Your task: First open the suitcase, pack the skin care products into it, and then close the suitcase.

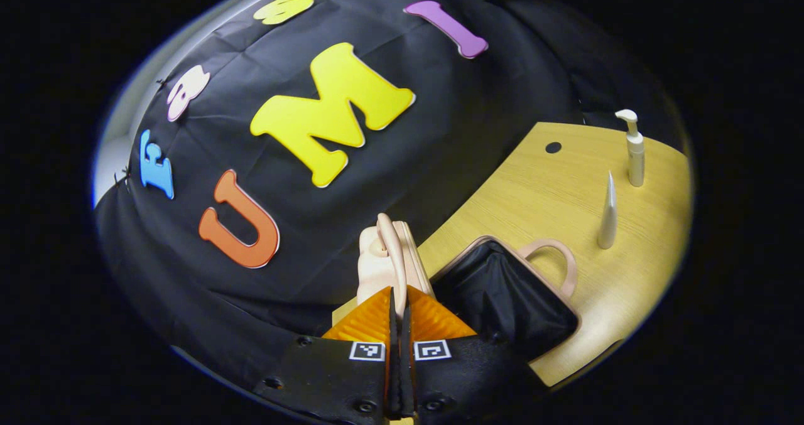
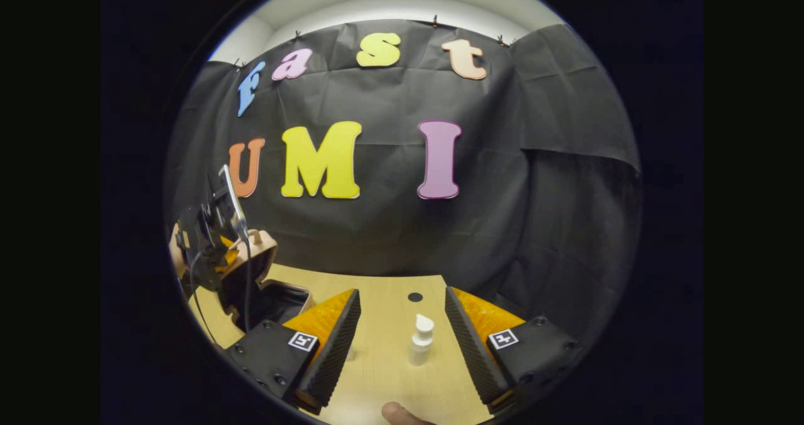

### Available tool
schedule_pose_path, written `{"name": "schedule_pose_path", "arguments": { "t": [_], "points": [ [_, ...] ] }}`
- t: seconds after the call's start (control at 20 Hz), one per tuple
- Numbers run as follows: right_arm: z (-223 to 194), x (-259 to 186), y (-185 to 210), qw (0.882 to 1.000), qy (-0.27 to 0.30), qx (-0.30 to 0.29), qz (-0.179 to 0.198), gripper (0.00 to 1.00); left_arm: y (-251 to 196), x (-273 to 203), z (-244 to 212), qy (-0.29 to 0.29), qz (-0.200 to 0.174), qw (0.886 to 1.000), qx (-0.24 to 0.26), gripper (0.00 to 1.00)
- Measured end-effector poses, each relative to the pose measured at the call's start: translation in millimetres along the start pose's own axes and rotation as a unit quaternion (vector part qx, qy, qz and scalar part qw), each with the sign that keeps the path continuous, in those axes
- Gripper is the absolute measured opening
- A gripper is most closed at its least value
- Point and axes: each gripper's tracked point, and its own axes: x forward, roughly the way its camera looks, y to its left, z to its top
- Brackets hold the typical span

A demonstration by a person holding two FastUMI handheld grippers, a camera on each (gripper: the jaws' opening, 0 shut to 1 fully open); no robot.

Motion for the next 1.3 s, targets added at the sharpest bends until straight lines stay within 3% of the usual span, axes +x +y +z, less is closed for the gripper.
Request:
{"name": "schedule_pose_path", "arguments": {
  "t": [0.2,0.55,1.0,1.3],
  "points": [
    [6,0,43,1.000,-0.001,-0.020,0.016,0.80,69,6,-42,0.012,0.017,0.998,-0.061,0.02],
    [1,1,103,0.998,0.018,-0.044,0.030,0.80,134,18,-127,0.020,0.023,0.995,-0.097,0.03],
    [-13,8,134,0.997,0.062,-0.046,-0.007,0.80,165,69,-243,0.075,-0.001,0.988,-0.136,0.03],
    [-28,6,153,0.993,0.093,-0.063,-0.027,0.80,146,107,-325,0.124,-0.063,0.967,-0.211,0.03]
  ]
}}
